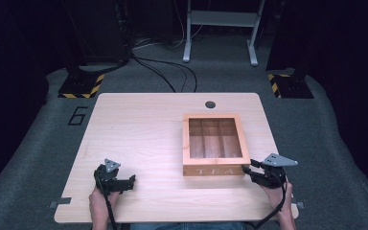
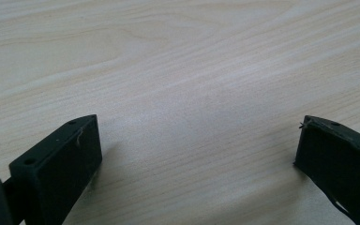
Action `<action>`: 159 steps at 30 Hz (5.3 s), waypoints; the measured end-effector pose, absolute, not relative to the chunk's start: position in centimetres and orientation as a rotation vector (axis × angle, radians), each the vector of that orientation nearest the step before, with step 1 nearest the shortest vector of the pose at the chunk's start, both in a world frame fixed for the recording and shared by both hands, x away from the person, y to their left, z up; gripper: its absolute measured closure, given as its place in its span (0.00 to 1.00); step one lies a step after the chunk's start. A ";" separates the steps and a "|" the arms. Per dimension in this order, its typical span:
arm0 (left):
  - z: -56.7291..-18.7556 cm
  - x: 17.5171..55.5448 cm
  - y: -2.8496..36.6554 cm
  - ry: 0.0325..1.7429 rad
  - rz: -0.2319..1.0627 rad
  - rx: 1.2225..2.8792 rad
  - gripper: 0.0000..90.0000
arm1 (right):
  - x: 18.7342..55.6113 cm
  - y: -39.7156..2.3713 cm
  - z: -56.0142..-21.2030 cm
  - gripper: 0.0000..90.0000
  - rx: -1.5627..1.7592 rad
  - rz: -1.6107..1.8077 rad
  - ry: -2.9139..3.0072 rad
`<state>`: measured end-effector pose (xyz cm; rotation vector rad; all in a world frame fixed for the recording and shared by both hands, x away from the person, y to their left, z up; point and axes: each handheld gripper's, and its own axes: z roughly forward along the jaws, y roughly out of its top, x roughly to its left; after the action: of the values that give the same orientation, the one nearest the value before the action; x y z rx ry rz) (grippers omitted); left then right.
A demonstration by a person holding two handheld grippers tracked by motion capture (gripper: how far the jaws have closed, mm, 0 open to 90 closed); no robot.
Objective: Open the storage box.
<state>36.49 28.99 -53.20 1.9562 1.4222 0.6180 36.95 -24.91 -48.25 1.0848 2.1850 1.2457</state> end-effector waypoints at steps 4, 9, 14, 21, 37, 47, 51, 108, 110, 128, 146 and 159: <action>-53.2 36.5 29.0 1.422 0.620 1.956 0.00 | 36.8 -24.8 -48.1 0.64 1.076 1.247 2.160; -53.2 36.5 29.0 1.421 0.619 1.957 0.00 | 36.8 -24.9 -48.1 0.64 1.059 1.258 2.150; -53.2 36.5 29.0 1.422 0.618 1.956 0.00 | 36.8 -24.8 -47.8 0.64 1.046 1.270 2.114; -53.2 36.5 29.0 1.421 0.611 1.961 0.00 | 37.0 -24.2 -47.0 0.64 1.031 1.252 2.047; -53.2 36.5 29.0 1.423 0.620 1.957 0.00 | 38.3 -23.4 -45.0 0.59 0.982 1.245 1.908; -53.1 36.4 29.0 1.419 0.614 1.966 0.00 | 39.9 -23.6 -43.8 0.61 1.026 1.307 1.880; -53.1 36.4 29.0 1.420 0.613 1.965 0.00 | 40.4 -23.6 -43.4 0.60 1.025 1.336 1.860; -53.2 36.5 29.0 1.424 0.619 1.958 0.00 | 46.4 -24.2 -36.3 0.64 1.085 1.418 1.904; -53.2 36.5 29.0 1.424 0.620 1.957 0.00 | 46.7 -24.2 -36.1 0.64 1.088 1.418 1.908; -53.2 36.5 29.0 1.420 0.620 1.963 0.00 | 48.8 -24.4 -34.7 0.65 1.105 1.427 1.933; -53.2 36.5 29.0 1.420 0.621 1.962 0.00 | 49.0 -24.3 -34.4 0.65 1.113 1.417 1.941; -53.2 36.5 29.0 1.420 0.622 1.961 0.00 | 49.0 -24.3 -34.5 0.65 1.104 1.420 1.938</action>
<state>36.45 29.00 -53.20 1.9608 1.4202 0.6220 48.98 -24.34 -34.53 1.1043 1.9380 1.4196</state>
